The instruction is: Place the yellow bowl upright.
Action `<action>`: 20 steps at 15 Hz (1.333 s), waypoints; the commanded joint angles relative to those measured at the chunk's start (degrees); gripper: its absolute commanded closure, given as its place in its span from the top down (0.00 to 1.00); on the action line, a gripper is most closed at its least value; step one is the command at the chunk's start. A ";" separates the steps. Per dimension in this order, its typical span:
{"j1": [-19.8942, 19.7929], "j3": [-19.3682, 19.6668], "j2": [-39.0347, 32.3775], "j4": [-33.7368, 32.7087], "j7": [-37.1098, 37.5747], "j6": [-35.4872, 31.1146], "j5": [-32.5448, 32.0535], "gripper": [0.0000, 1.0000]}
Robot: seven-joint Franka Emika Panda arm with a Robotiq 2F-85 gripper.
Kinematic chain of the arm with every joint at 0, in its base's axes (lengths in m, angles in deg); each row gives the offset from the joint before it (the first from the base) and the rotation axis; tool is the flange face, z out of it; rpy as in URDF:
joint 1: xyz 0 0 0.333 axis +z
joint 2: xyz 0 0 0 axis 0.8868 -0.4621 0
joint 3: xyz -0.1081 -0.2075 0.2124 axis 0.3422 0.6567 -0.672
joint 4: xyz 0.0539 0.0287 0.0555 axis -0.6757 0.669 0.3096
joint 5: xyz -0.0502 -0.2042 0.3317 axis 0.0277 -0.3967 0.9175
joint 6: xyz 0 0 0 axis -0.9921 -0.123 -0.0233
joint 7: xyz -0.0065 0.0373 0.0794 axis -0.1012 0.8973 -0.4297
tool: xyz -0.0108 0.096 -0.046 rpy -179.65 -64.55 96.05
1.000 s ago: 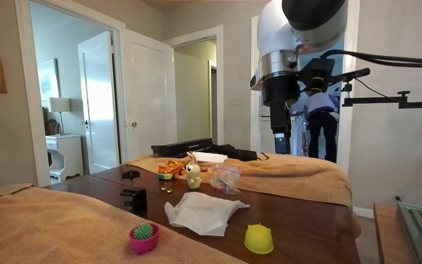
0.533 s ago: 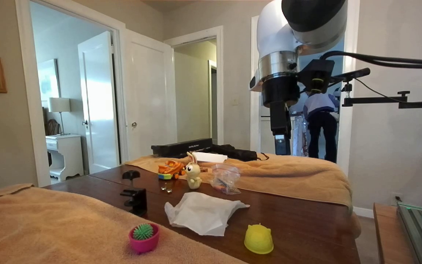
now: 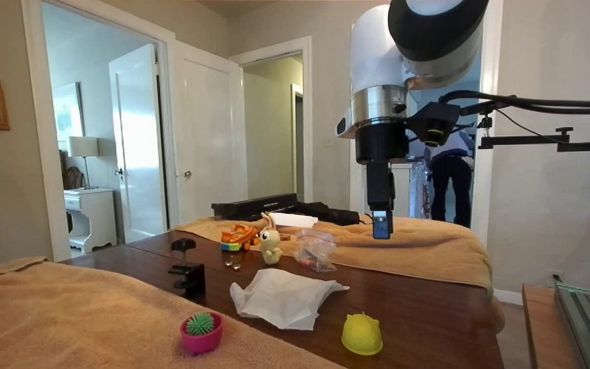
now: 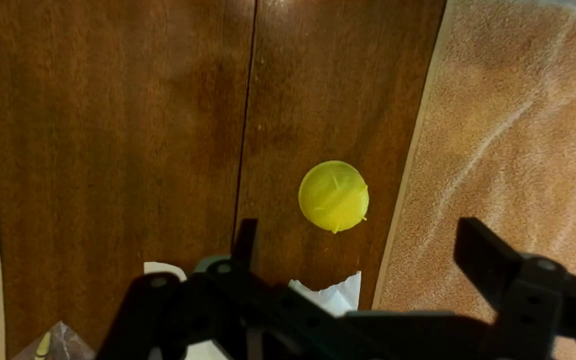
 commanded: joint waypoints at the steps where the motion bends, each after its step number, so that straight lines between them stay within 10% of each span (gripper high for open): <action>1: 0.59 -1.48 -4.77 -1.13 -0.07 -2.89 0.00 1.00; 20: 0.89 -4.04 -17.22 -2.12 -1.42 -15.78 0.13 1.00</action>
